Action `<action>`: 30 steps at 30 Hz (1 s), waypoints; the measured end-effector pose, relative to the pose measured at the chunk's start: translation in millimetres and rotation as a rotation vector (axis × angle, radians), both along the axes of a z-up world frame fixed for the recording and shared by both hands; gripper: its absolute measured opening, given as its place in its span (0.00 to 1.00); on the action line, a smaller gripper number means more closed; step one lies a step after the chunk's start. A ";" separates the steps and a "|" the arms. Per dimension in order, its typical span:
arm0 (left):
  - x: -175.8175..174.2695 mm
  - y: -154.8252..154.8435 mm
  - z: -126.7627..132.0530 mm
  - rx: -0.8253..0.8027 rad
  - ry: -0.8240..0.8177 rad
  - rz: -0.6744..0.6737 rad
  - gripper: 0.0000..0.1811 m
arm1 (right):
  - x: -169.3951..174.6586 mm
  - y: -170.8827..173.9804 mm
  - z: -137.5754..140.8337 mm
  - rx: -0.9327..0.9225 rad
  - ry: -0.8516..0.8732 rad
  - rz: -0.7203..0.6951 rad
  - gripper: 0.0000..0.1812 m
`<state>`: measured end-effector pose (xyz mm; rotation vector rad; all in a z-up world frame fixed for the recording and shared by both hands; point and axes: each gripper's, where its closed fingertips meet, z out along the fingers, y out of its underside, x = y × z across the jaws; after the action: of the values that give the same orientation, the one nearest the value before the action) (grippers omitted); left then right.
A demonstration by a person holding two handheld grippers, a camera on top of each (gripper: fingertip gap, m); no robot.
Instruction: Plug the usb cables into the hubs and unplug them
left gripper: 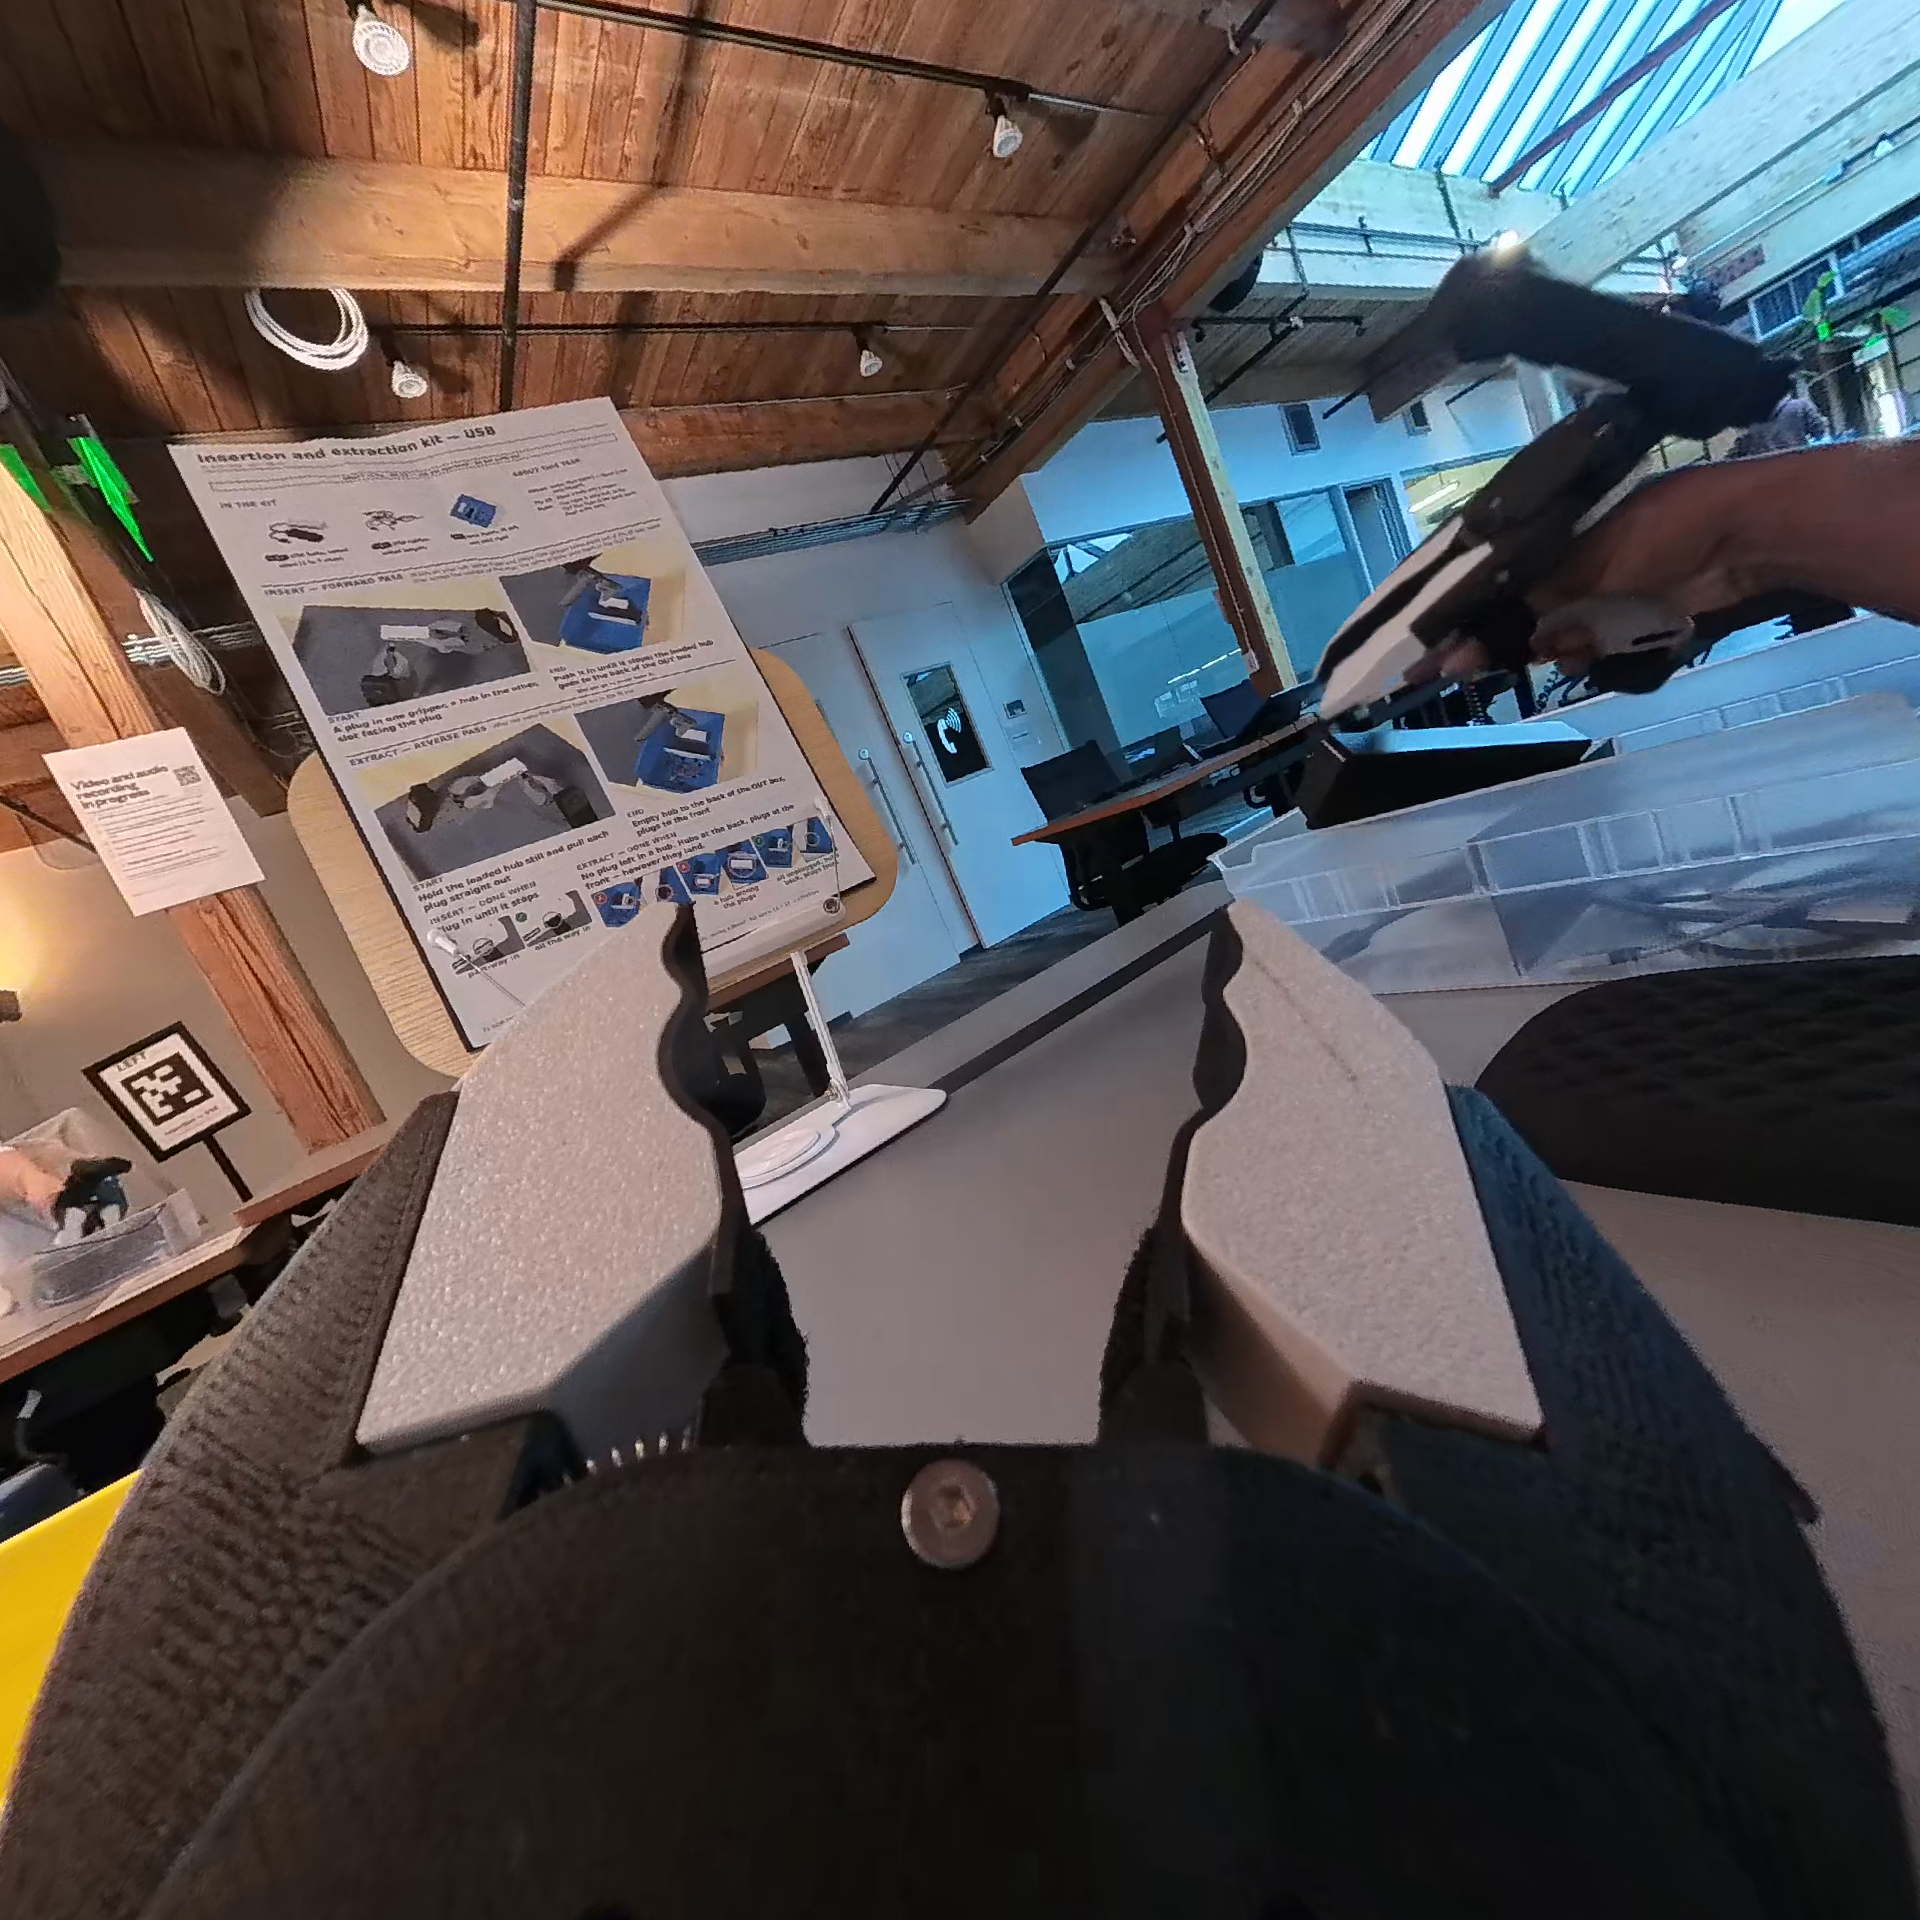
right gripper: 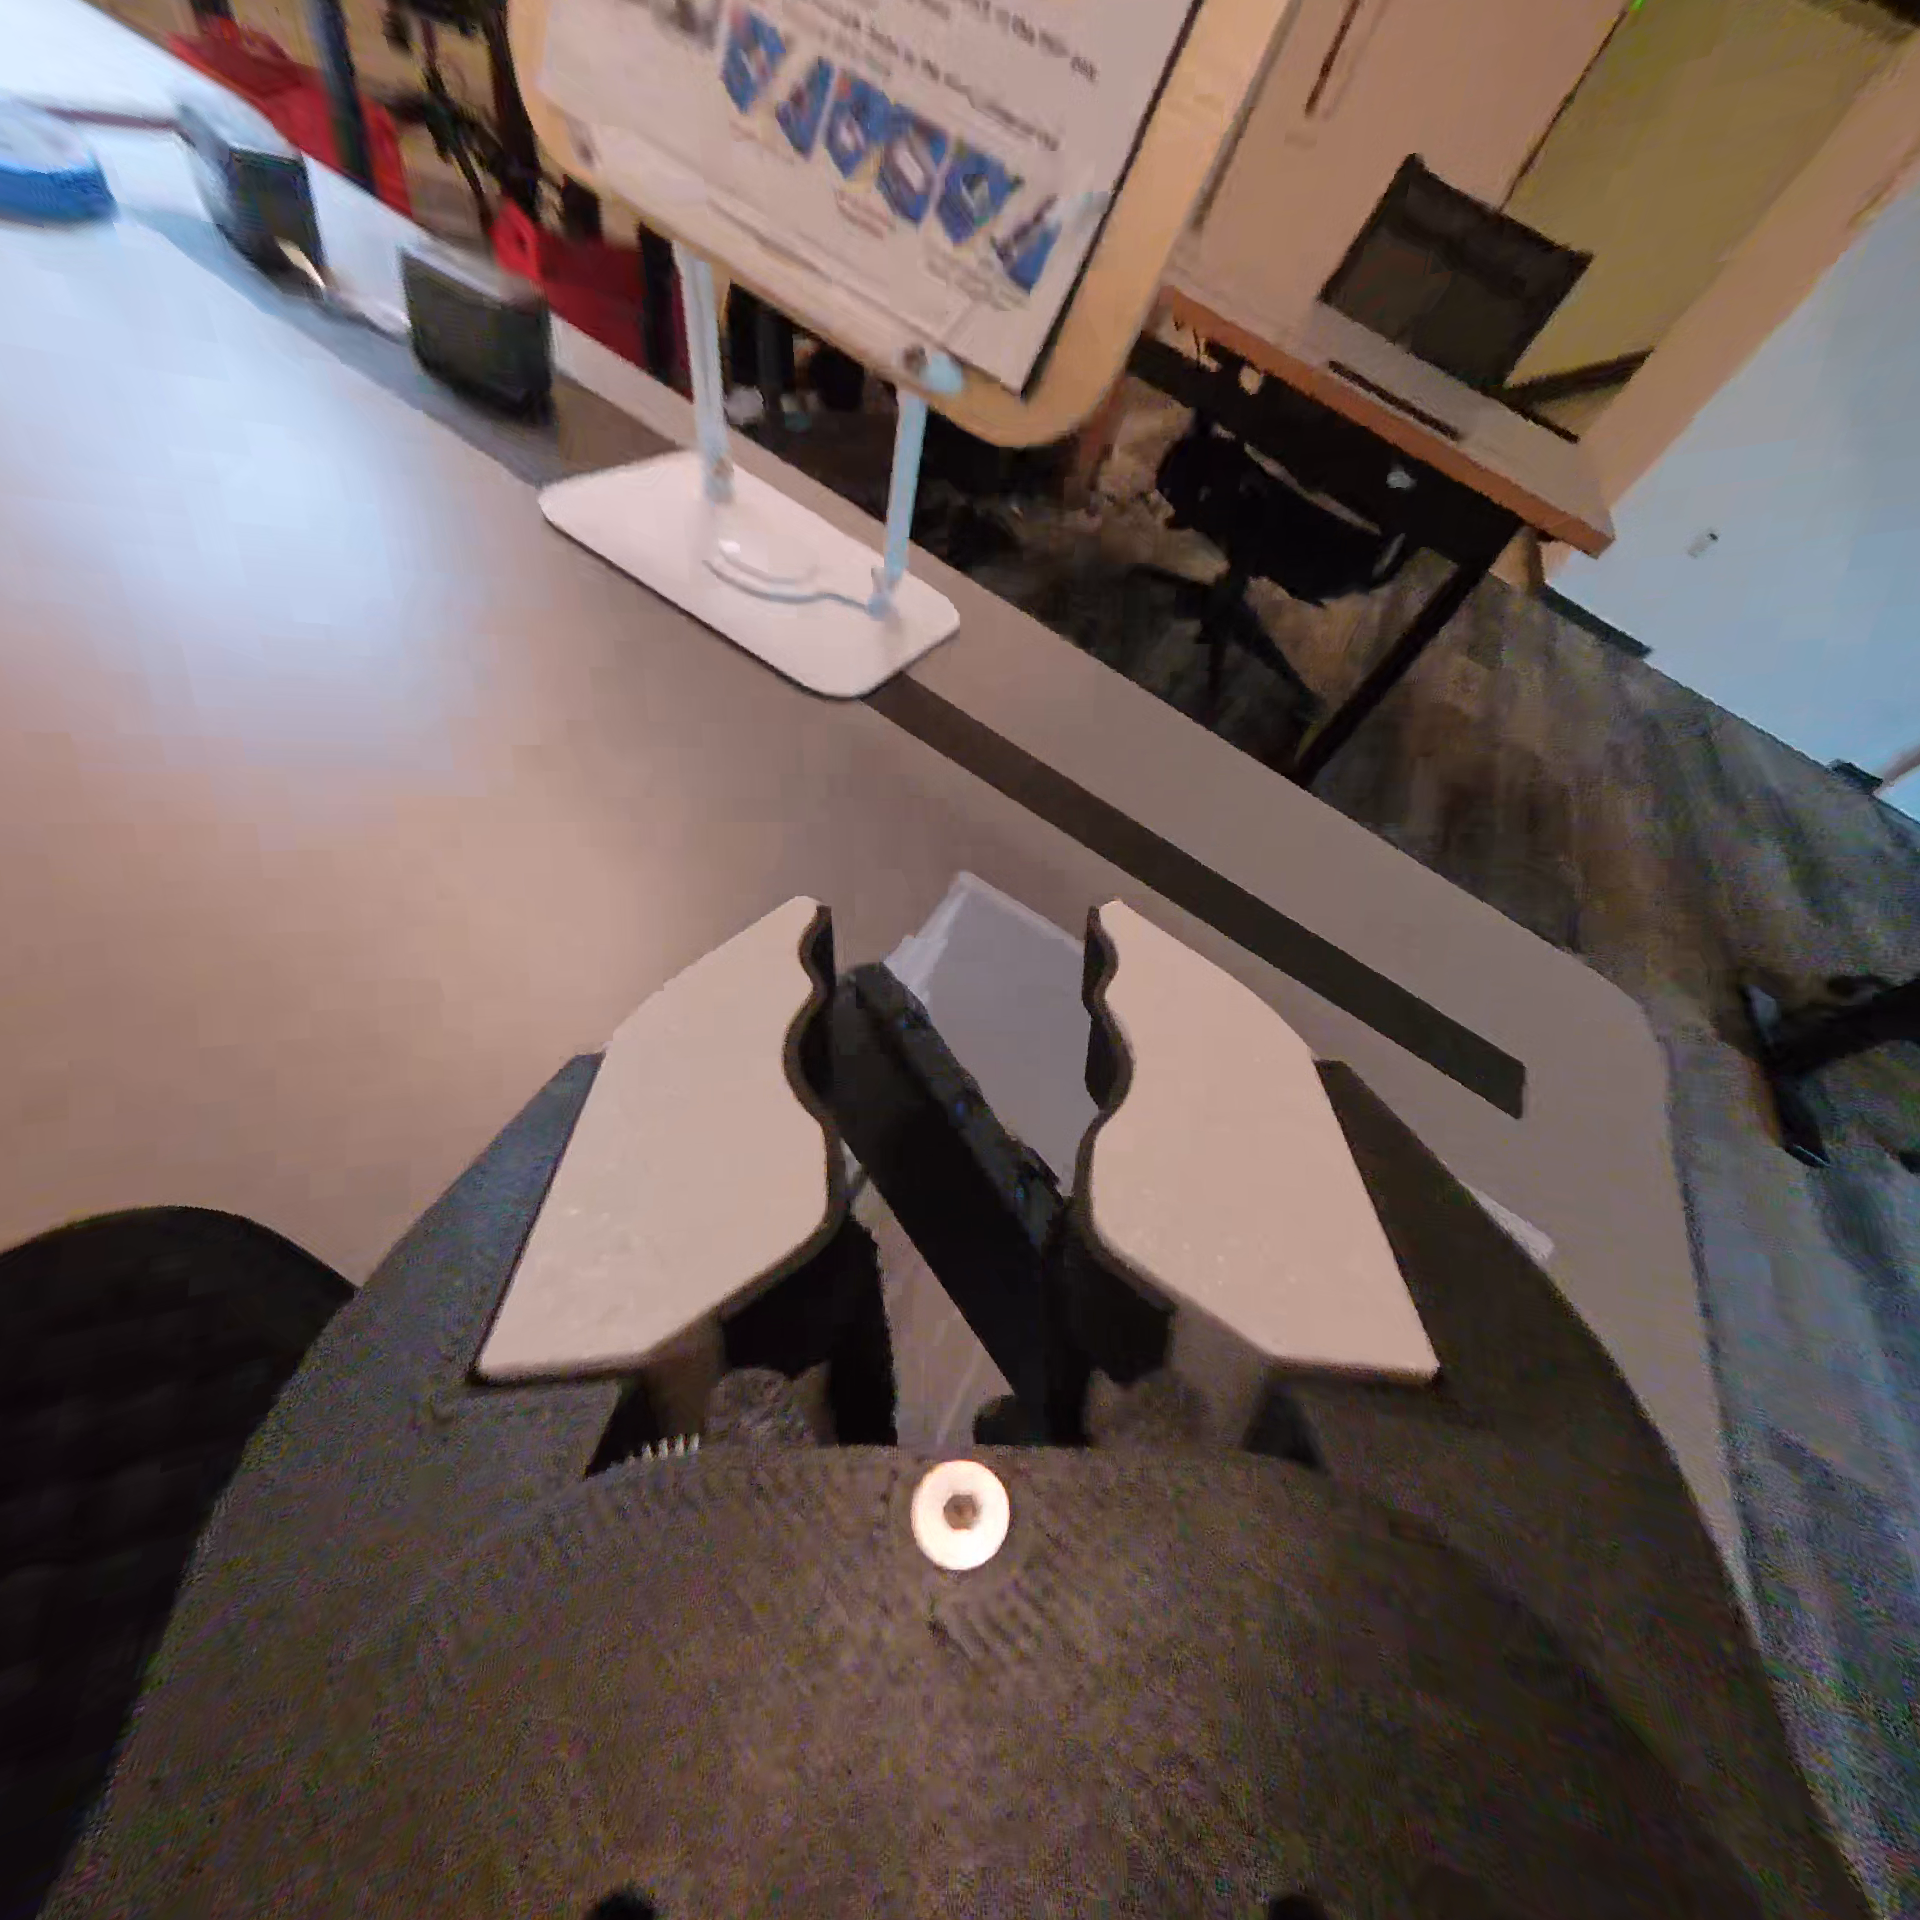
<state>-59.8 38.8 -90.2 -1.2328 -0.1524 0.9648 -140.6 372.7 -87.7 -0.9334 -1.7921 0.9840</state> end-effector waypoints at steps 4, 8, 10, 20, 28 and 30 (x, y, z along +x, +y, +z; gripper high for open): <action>-0.5 0.9 -1.6 -0.011 0.000 0.002 0.51 | 5.3 -11.1 -2.2 -0.069 -0.028 0.024 0.21; 0.0 1.4 -2.0 -0.017 0.003 0.002 0.51 | 2.9 20.6 -50.7 0.130 -0.217 -0.148 0.11; -0.1 1.2 -2.2 -0.018 0.004 0.003 0.51 | 4.5 37.2 -76.5 0.219 -0.314 -0.212 0.10; -1.8 2.7 -5.7 -0.039 -0.001 0.007 0.50 | 14.6 -2.4 -16.4 0.044 -0.071 -0.106 0.19; -2.3 4.4 -9.4 -0.058 -0.010 0.007 0.50 | 128.1 -22.0 -46.2 0.177 -0.277 -0.088 0.38; -1.2 4.9 -9.2 -0.058 -0.008 0.003 0.50 | 157.1 -21.1 -68.2 0.126 -0.395 -0.061 0.41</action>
<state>-61.0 43.7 -99.4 -1.2901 -0.1336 0.9728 16.5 351.6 -156.0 -1.1536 -2.1092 0.6706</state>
